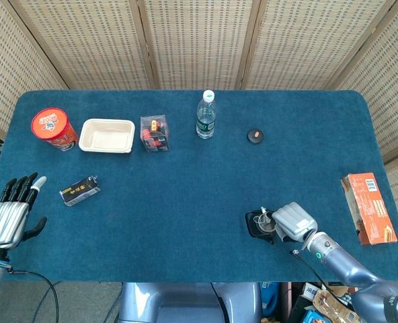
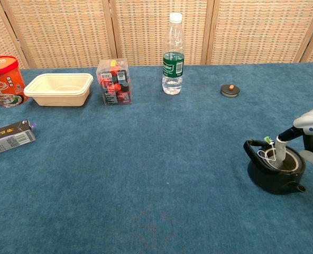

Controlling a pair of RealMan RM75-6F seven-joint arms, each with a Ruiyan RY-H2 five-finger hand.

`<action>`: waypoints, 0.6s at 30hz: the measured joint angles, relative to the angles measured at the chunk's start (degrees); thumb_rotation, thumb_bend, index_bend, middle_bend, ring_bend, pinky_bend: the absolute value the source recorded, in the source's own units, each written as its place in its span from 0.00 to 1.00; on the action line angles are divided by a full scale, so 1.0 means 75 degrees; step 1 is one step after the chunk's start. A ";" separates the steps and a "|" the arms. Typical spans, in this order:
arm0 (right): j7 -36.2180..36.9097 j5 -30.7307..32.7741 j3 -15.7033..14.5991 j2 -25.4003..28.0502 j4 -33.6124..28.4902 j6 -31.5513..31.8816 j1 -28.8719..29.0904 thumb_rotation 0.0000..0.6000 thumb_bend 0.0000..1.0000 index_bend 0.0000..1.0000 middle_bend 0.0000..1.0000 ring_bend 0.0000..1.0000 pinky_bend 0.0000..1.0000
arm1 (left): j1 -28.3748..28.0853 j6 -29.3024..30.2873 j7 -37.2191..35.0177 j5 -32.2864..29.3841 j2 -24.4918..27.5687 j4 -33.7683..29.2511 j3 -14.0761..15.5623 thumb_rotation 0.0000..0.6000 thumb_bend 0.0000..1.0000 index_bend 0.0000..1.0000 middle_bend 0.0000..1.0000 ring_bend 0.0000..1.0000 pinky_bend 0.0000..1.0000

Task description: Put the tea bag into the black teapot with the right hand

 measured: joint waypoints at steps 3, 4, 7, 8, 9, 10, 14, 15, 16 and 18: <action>0.0018 -0.0004 -0.0008 -0.0048 0.0052 0.0025 -0.0008 0.90 0.85 0.36 0.95 0.93 1.00 | 0.0000 -0.0007 -0.0001 0.0009 -0.0004 -0.0003 0.0007 1.00 0.37 0.00 0.00 0.00 0.00; 0.0020 -0.0010 -0.0012 -0.0062 0.0070 0.0034 -0.0011 0.90 0.85 0.36 0.95 0.93 1.00 | -0.0001 -0.0012 0.0001 0.0008 -0.0005 -0.0002 0.0009 1.00 0.37 0.00 0.00 0.00 0.00; 0.0001 -0.0015 -0.0046 -0.0140 0.0139 0.0042 -0.0022 0.90 0.85 0.36 0.95 0.93 1.00 | 0.0003 -0.0021 -0.0005 -0.0002 -0.0005 0.0003 0.0018 1.00 0.37 0.00 0.00 0.00 0.00; -0.0005 -0.0010 -0.0058 -0.0164 0.0158 0.0040 -0.0024 0.90 0.85 0.36 0.95 0.93 1.00 | 0.0005 -0.0020 -0.0010 0.0001 -0.0005 0.0005 0.0019 1.00 0.37 0.00 0.00 0.00 0.00; -0.0008 -0.0003 -0.0066 -0.0180 0.0171 0.0034 -0.0024 0.90 0.85 0.36 0.95 0.93 1.00 | 0.0007 -0.0017 -0.0016 0.0004 -0.0005 0.0011 0.0021 1.00 0.37 0.00 0.00 0.00 0.00; -0.0010 0.0004 -0.0073 -0.0192 0.0180 0.0027 -0.0024 0.90 0.85 0.36 0.95 0.93 1.00 | 0.0009 -0.0016 -0.0017 0.0004 -0.0005 0.0013 0.0022 1.00 0.37 0.00 0.00 0.00 0.00; -0.0023 0.0024 -0.0101 -0.0247 0.0213 0.0011 -0.0024 0.89 0.85 0.36 0.95 0.93 1.00 | 0.0018 -0.0014 -0.0038 0.0004 -0.0001 0.0026 0.0028 1.00 0.37 0.00 0.00 0.00 0.00; -0.0028 0.0028 -0.0110 -0.0259 0.0220 0.0010 -0.0026 0.90 0.85 0.36 0.95 0.93 1.00 | 0.0024 -0.0008 -0.0045 0.0005 0.0000 0.0034 0.0030 1.00 0.37 0.00 0.00 0.00 0.00; -0.0031 0.0030 -0.0115 -0.0264 0.0223 0.0011 -0.0028 0.90 0.85 0.36 0.95 0.93 1.00 | 0.0026 -0.0007 -0.0046 0.0005 0.0000 0.0035 0.0031 1.00 0.37 0.00 0.00 0.00 0.00; -0.0044 0.0038 -0.0126 -0.0275 0.0223 0.0014 -0.0029 0.90 0.85 0.36 0.95 0.93 1.00 | 0.0031 -0.0004 -0.0066 0.0003 0.0003 0.0044 0.0032 1.00 0.37 0.00 0.00 0.00 0.00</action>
